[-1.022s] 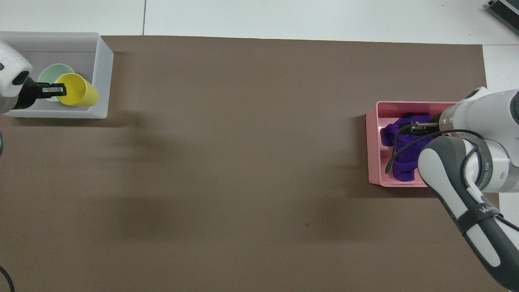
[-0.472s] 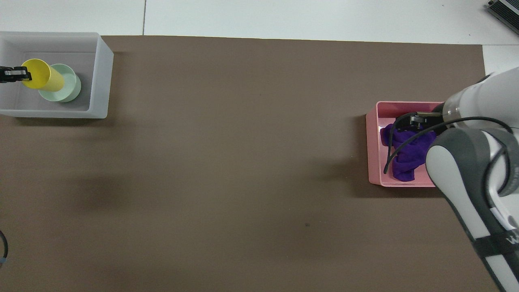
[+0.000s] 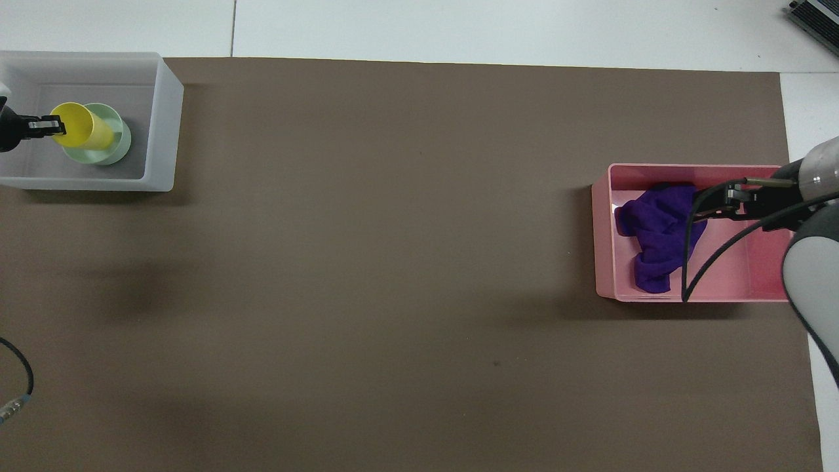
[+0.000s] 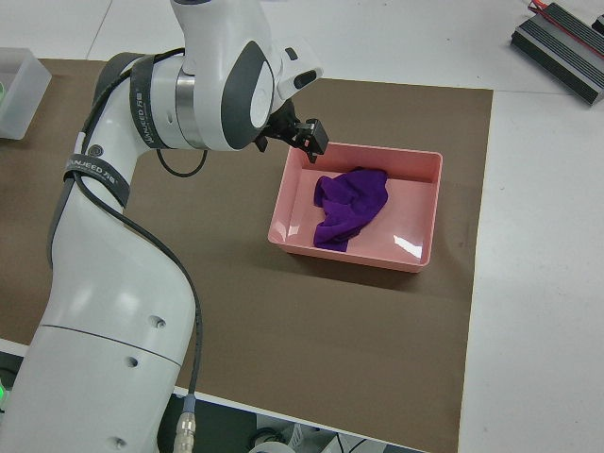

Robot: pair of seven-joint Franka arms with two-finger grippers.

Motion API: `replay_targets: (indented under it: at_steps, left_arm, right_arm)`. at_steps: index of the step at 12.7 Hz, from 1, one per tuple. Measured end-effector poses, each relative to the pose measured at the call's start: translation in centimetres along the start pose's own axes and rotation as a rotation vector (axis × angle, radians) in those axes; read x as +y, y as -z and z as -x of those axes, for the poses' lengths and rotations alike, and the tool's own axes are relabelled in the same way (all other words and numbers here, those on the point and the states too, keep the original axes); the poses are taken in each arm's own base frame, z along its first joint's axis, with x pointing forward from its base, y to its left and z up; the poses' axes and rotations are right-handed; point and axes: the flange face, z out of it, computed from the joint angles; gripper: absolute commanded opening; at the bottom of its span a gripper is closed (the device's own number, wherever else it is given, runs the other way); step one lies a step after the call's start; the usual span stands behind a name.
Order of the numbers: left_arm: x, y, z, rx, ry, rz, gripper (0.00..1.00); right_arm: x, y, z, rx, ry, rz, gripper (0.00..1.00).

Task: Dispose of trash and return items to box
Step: 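Open the left gripper over the cup while the right gripper withdraws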

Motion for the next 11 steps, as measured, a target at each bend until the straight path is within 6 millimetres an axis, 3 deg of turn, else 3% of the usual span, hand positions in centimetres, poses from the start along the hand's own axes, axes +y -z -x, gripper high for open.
replay_targets:
  at_steps: [2,3,5,7,9,11]
  left_arm:
    - [0.0,-0.8,0.6,-0.007,0.004,0.001,0.29]
    - [-0.1,-1.0,0.8,-0.013,0.005,0.002,0.48]
    - [-0.1,-0.9,0.8,-0.011,0.005,0.002,0.7]
    - [0.4,0.2,0.4,-0.001,-0.001,0.005,1.0]
    - [1.8,3.1,-0.2,-0.014,-0.029,0.02,1.0]
    - [5.2,7.0,-0.4,-0.022,-0.08,0.04,1.0]
  right_arm:
    - [1.2,2.2,0.4,-0.007,0.014,0.0,1.0]
    - [1.5,2.6,0.5,-0.007,0.02,-0.001,1.0]
    - [1.5,2.3,0.6,-0.018,0.028,0.0,1.0]
    - [1.5,2.2,0.7,-0.025,0.03,0.001,1.0]
    - [1.5,2.2,0.7,-0.026,0.04,0.001,1.0]
    - [1.5,2.2,0.7,-0.026,0.04,0.001,1.0]
